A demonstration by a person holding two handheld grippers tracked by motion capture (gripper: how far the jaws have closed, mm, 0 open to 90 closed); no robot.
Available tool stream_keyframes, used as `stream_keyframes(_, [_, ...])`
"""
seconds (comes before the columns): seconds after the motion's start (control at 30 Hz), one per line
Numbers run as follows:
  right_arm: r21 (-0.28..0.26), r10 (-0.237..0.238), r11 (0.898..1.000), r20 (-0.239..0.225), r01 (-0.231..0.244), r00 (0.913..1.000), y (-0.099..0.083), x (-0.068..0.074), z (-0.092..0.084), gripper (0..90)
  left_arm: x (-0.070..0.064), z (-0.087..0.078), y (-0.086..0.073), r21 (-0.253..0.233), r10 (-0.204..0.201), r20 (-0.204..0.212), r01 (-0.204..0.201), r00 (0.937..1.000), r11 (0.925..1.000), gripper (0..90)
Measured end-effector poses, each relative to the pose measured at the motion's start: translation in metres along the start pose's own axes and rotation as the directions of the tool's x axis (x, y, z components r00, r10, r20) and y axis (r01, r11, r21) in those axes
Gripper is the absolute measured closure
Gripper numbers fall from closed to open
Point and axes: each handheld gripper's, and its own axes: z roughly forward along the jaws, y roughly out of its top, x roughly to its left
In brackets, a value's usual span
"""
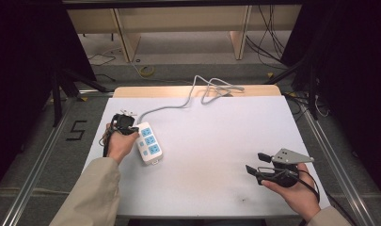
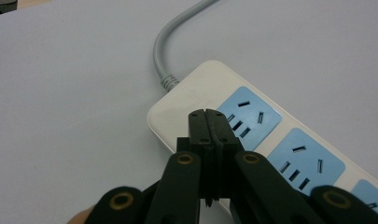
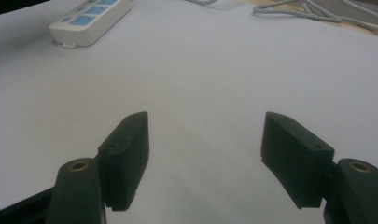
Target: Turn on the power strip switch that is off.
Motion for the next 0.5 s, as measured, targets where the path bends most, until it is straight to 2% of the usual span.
stream_keyframes(0.5, [-0.001, 0.002, 1.000, 0.000, -0.002, 1.0000, 0.0002, 0.0004, 0.0000, 33.0, 0.0000, 0.0030, -0.0005, 0.019, 0.000, 0.007, 0.000, 1.0000, 0.9998, 89.9])
